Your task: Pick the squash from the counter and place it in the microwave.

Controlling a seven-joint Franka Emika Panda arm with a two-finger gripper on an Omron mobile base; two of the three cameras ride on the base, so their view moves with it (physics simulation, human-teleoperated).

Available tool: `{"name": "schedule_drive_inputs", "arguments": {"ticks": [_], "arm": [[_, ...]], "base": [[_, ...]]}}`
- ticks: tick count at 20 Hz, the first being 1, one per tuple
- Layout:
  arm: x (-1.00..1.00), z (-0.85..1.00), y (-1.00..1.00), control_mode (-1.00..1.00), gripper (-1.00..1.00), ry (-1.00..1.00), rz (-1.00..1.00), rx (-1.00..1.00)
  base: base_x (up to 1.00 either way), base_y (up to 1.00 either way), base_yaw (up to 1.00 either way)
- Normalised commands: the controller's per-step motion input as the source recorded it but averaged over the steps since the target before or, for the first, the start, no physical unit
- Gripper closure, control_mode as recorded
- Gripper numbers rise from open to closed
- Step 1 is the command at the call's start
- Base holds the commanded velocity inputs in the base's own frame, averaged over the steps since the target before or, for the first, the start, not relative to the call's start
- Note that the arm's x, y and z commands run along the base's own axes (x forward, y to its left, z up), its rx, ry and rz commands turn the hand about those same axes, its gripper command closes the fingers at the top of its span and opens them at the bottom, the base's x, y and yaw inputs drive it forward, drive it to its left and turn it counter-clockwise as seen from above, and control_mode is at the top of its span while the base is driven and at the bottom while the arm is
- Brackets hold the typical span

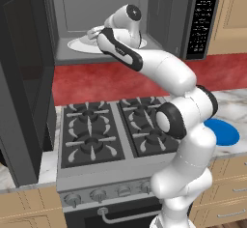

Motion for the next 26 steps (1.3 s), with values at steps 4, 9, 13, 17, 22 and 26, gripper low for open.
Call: {"name": "schedule_drive_inputs", "arguments": {"ticks": [4, 9, 13, 17, 22, 26], "arm": [[-0.33, 0.0, 0.0, -1.0, -1.0, -0.01, 0.0, 0.0], [-0.45, -0.01, -0.02, -1.0, -1.0, -0.01, 0.0, 0.0], [-0.94, 0.07, -0.38, -1.0, -1.0, -0.11, 0.0, 0.0], [-1.0, 0.1, -0.43, -1.0, -1.0, -0.11, -0.03, 0.0], [-1.0, 0.02, -0.43, -1.0, -1.0, -0.1, -0.12, 0.03], [-1.0, 0.0, -0.2, -1.0, -1.0, -0.01, -0.22, 0.13]], "base": [[0.0, 0.0, 0.0], [0.0, 0.0, 0.0], [0.0, 0.0, 0.0], [0.0, 0.0, 0.0], [0.0, 0.0, 0.0], [0.0, 0.0, 0.0]]}}
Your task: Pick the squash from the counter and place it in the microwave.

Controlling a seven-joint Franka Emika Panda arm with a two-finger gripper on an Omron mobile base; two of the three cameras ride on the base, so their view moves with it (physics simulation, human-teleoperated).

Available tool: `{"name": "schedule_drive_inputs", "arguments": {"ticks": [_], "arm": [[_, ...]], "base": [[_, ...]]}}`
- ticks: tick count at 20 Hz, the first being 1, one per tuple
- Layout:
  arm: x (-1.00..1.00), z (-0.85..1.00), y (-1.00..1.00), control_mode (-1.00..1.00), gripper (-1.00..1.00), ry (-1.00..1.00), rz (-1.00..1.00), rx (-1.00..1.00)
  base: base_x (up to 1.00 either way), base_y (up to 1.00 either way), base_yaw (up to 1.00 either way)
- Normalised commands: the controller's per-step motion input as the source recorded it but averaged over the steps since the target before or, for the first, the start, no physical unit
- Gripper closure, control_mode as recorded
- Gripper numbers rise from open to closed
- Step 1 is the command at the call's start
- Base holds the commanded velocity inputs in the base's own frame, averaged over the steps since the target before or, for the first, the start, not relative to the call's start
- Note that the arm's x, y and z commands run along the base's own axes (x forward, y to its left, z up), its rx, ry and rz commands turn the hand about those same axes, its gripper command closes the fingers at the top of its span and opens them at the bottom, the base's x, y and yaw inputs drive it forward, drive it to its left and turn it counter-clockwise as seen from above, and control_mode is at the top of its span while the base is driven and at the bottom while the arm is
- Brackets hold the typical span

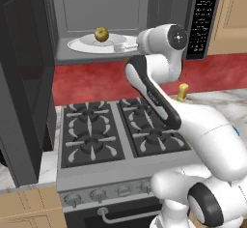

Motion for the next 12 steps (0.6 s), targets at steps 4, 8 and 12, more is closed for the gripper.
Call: {"name": "schedule_drive_inputs", "arguments": {"ticks": [4, 8, 12], "arm": [[-1.0, 0.0, -0.08, -1.0, -1.0, 0.0, -0.23, 0.14], [-1.0, 0.0, -0.03, -1.0, -1.0, 0.0, -0.21, 0.14], [-1.0, -0.09, -0.05, -1.0, -1.0, 0.0, -0.18, 0.16]], "base": [[0.0, 0.0, 0.0], [0.0, 0.0, 0.0], [0.0, 0.0, 0.0]]}}
